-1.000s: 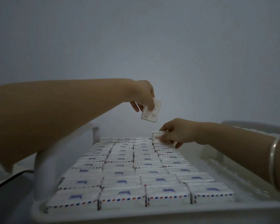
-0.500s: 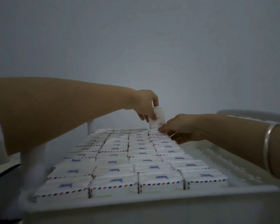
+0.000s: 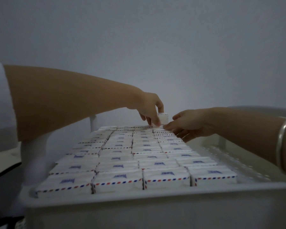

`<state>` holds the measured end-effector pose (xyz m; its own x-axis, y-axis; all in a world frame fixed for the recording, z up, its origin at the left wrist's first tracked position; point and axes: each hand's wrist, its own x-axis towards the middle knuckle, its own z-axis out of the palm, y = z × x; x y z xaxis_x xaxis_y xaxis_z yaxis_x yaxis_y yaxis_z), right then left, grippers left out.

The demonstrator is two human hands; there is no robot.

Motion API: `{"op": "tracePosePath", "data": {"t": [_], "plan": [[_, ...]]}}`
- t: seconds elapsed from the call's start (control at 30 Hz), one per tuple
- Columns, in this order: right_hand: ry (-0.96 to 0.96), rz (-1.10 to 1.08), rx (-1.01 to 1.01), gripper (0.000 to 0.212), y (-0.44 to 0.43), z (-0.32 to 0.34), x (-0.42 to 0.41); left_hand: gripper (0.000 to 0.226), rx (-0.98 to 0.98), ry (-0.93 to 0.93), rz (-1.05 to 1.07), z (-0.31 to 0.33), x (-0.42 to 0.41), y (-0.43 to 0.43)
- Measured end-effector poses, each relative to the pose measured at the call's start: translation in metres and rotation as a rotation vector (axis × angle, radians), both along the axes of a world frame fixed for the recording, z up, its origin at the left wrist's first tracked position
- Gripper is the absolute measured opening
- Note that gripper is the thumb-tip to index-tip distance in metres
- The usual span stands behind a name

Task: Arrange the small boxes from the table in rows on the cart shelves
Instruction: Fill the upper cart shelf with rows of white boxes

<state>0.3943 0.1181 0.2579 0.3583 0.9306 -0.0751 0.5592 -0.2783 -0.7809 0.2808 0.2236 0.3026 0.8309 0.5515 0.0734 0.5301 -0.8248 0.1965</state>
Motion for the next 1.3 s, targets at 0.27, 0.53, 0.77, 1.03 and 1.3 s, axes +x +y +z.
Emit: {"op": "tracePosePath", "data": {"t": [0.27,0.53,0.77,1.03,1.3], "plan": [[-0.37,0.115,0.201,0.056,0.0,0.002,-0.004,0.052,0.044,0.067,0.059,0.0,-0.003,-0.004],[-0.544,0.121,0.03,0.031,-0.002,0.003,-0.012,0.023,0.107,-0.086,0.056,0.028,-0.037,-0.021],[-0.927,0.08,0.124,0.037,-0.029,0.022,-0.037,0.013,0.208,-0.283,-0.041,0.029,-0.092,-0.089],[-0.913,0.271,0.634,0.013,-0.108,0.013,-0.166,0.014,0.408,-0.507,0.06,-0.029,-0.253,-0.153],[-0.897,0.711,0.662,0.022,-0.103,-0.111,-0.325,0.016,0.133,-0.697,0.496,-0.215,-0.422,-0.128]]}}
